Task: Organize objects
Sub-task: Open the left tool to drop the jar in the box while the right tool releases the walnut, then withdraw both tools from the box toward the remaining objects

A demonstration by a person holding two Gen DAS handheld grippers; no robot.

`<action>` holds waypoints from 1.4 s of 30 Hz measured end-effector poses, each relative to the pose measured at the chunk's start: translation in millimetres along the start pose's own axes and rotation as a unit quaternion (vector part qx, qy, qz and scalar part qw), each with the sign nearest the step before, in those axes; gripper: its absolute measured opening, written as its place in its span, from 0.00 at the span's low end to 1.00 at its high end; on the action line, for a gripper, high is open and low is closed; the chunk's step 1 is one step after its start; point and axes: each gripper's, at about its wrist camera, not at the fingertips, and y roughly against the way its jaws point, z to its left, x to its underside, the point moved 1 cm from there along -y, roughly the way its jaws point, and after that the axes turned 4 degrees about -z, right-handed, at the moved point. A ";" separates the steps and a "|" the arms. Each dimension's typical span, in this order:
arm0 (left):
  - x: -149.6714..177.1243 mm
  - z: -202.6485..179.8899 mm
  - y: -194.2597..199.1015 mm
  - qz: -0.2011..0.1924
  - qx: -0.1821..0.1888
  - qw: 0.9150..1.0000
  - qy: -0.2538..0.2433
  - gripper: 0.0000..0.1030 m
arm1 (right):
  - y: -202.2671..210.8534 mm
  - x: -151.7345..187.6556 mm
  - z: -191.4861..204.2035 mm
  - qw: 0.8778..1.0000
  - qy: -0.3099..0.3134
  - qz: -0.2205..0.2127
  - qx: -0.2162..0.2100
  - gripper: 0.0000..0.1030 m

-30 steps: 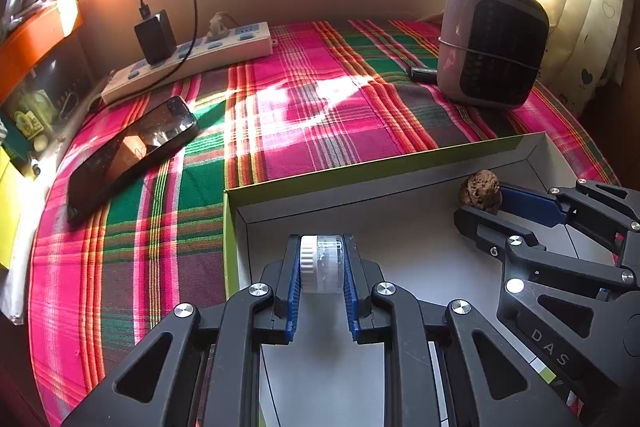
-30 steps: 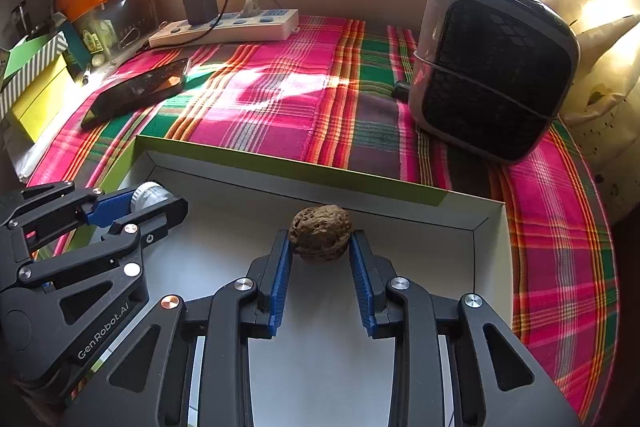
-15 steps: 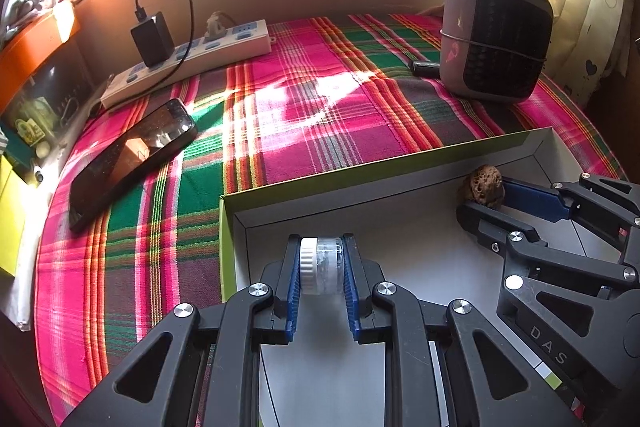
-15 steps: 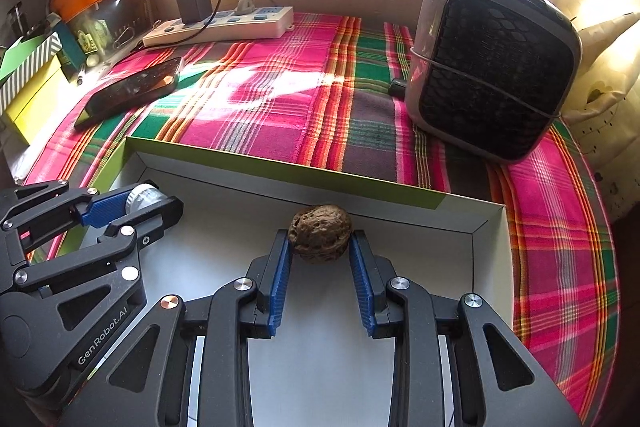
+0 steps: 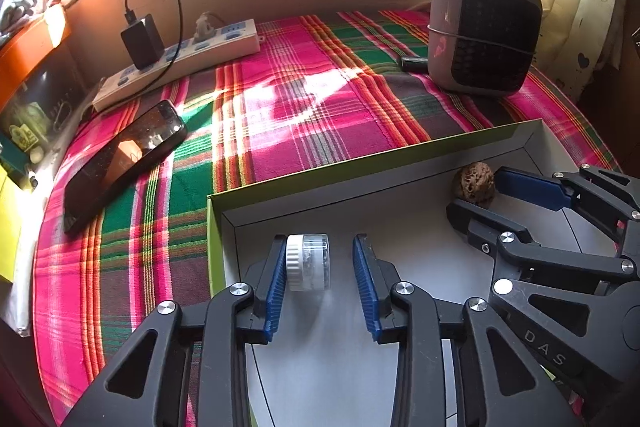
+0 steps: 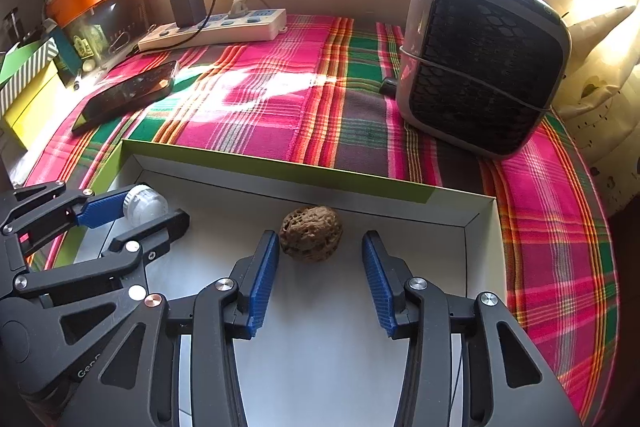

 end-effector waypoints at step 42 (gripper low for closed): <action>59.9 13.9 90.9 -0.064 -0.002 0.996 0.060 0.36 | 95.4 56.5 1.8 0.997 -0.029 -0.068 0.004 0.50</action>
